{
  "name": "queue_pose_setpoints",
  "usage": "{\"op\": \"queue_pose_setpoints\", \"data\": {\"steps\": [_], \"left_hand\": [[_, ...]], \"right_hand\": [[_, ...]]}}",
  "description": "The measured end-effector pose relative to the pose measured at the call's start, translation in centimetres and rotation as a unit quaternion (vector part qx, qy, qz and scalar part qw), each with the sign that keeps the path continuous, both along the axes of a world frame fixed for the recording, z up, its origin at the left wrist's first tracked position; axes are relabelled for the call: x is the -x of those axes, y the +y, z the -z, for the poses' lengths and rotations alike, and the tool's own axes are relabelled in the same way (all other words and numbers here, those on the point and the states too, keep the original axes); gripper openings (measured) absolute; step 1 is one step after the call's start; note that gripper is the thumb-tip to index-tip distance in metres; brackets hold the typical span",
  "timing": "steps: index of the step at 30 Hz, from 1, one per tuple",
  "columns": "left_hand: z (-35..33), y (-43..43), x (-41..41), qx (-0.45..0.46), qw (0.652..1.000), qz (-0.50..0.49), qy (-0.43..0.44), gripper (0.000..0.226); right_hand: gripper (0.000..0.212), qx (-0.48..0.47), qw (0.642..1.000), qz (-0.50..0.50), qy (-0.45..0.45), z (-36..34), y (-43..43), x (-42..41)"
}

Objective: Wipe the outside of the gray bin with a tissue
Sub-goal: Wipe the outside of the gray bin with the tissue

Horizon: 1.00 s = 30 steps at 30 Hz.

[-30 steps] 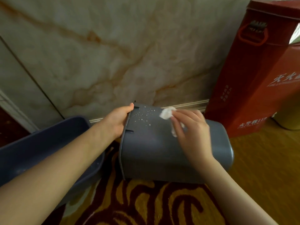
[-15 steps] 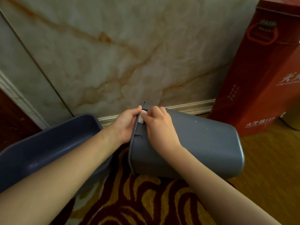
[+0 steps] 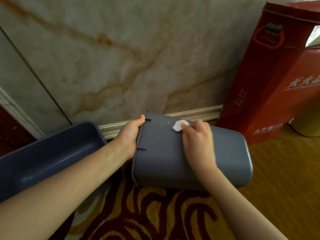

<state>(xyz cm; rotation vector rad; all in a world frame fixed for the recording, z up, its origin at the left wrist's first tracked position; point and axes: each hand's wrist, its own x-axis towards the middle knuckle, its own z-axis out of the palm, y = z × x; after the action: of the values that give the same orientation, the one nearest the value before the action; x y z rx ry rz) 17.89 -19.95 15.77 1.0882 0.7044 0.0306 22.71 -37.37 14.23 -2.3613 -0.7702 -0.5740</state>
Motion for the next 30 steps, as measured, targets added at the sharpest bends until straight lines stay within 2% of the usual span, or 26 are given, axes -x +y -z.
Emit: {"op": "queue_pose_setpoints", "data": {"steps": [4, 7, 9, 11, 13, 16, 20, 24, 30], "left_hand": [[-0.4, -0.5, 0.0, 0.000, 1.000, -0.029, 0.005, 0.040], [-0.7, -0.7, -0.3, 0.001, 0.999, -0.040, -0.013, 0.038], [-0.6, -0.8, -0.4, 0.008, 0.999, -0.028, -0.037, 0.036], [-0.4, -1.4, -0.4, 0.018, 0.998, -0.001, -0.065, 0.037], [0.1, -2.1, -0.4, 0.018, 0.996, 0.022, -0.089, 0.039], [0.8, -2.5, -0.2, 0.011, 0.993, 0.021, -0.119, 0.036], [1.5, -1.8, 0.6, 0.023, 0.991, 0.023, -0.127, 0.036], [1.7, -1.8, 0.6, 0.052, 0.991, 0.045, -0.111, 0.047], [2.0, -1.4, 0.6, 0.053, 0.993, 0.049, -0.095, 0.043]], "right_hand": [[0.011, -0.018, 0.991, 0.128, 0.032, 1.0, -5.0, -2.6], [0.020, -0.047, 0.979, 0.186, 0.076, 0.8, -6.6, -3.5], [0.020, -0.104, 0.978, 0.166, 0.074, -0.3, -5.3, -3.1], [0.017, -0.158, 0.980, 0.105, 0.058, -1.7, -2.2, -2.1], [0.016, -0.173, 0.983, 0.032, 0.062, -2.9, 1.6, -1.2], [0.016, -0.095, 0.991, -0.059, 0.075, -2.8, 5.8, 0.1], [0.025, 0.006, 0.995, -0.090, 0.031, -1.1, 6.0, 0.8], [0.025, 0.047, 0.998, -0.024, -0.025, -0.5, 3.6, 0.5], [0.022, 0.032, 0.987, 0.155, 0.020, 1.6, -3.6, -2.6]]}}
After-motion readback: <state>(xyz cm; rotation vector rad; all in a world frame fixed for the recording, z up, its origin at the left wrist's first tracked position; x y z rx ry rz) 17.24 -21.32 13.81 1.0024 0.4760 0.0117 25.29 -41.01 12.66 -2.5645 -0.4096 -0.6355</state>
